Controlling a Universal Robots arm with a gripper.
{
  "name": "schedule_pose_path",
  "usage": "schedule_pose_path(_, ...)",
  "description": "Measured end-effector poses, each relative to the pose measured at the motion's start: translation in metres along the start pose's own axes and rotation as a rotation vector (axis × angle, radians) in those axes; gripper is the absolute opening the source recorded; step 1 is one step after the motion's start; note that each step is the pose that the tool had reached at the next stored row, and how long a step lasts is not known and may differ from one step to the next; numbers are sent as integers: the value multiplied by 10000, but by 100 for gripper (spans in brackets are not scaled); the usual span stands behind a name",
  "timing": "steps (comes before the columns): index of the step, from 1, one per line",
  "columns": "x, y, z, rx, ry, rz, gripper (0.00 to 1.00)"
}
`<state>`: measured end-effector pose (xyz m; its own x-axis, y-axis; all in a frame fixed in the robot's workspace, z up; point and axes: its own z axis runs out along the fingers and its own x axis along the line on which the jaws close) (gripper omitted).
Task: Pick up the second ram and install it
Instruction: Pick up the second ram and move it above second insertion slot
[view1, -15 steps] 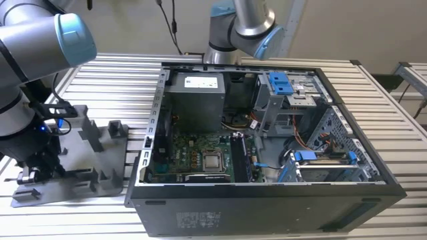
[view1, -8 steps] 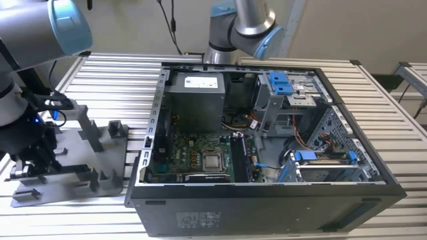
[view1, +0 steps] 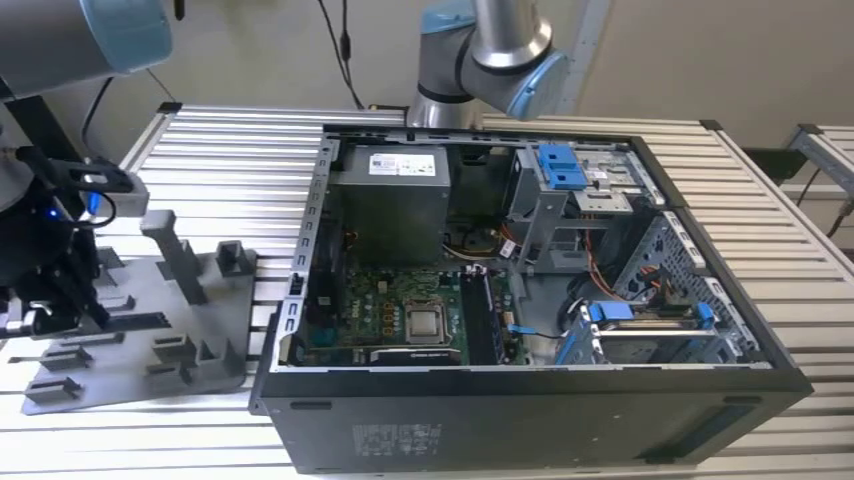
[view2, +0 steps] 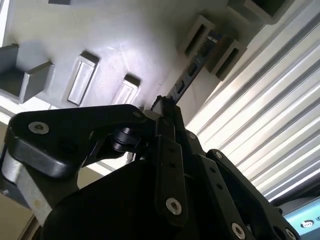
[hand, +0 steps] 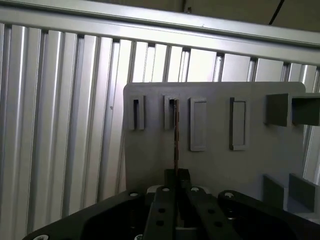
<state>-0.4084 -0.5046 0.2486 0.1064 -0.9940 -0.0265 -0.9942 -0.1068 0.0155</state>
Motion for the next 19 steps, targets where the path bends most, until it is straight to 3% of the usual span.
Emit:
schedule_pose_path(4, -2, 1, -63, 2, -1, 116, 14)
schedule_pose_path(11, -3, 2, -97, 17, -9, 749, 14)
schedule_pose_path(19, -4, 2, -151, 21, 22, 869, 14)
